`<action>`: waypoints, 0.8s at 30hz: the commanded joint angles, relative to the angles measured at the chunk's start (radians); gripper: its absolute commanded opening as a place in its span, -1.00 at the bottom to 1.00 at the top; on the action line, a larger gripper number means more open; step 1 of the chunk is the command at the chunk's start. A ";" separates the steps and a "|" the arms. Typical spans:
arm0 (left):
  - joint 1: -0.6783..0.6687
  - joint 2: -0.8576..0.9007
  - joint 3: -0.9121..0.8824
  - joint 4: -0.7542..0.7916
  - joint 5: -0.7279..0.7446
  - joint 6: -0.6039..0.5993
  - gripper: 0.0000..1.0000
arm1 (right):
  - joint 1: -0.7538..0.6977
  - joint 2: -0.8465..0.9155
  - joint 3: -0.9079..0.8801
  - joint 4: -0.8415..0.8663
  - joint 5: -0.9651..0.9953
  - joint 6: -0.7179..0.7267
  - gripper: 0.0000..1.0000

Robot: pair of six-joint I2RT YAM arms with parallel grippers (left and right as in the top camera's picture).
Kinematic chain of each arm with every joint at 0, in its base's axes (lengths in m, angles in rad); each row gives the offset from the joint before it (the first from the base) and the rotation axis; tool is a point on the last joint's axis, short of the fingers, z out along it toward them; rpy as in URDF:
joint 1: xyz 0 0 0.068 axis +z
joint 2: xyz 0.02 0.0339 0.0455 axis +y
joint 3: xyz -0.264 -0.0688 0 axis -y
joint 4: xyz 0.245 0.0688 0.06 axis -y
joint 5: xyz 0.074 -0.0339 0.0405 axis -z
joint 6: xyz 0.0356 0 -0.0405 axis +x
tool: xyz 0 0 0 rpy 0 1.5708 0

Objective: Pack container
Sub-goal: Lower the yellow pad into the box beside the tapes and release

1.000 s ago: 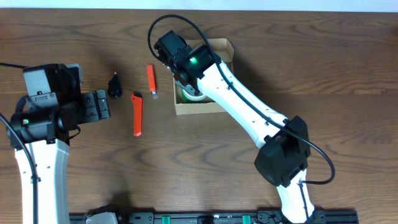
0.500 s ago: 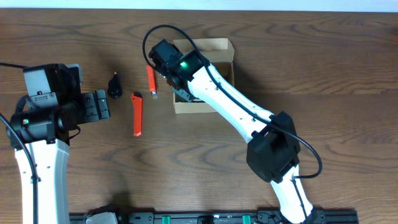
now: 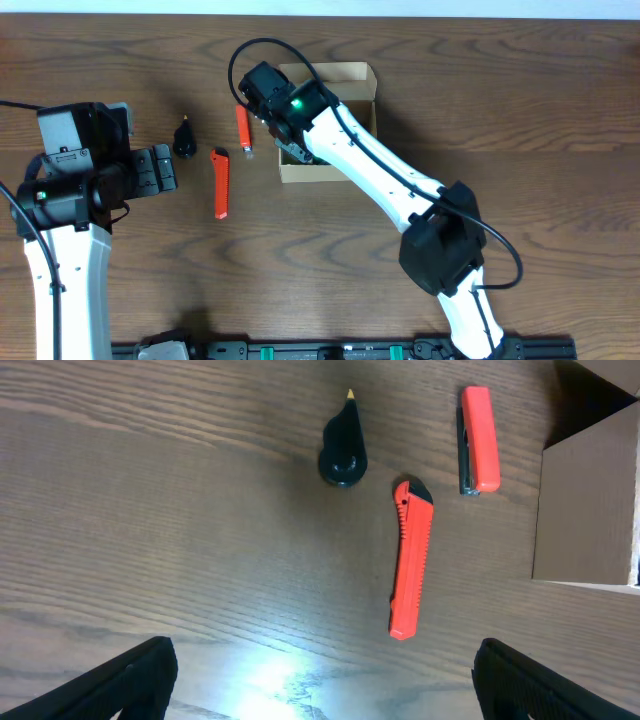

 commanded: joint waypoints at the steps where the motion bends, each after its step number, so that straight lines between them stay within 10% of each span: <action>1: 0.004 0.000 0.020 -0.003 -0.007 0.011 0.90 | 0.006 -0.093 0.016 0.003 0.006 0.021 -0.02; 9: 0.004 0.000 0.020 -0.003 -0.007 0.010 0.90 | 0.010 -0.147 0.055 0.027 -0.222 0.162 -0.67; 24: 0.004 0.000 0.020 -0.003 -0.007 0.011 0.90 | -0.066 -0.144 0.110 -0.056 -0.289 0.341 -0.81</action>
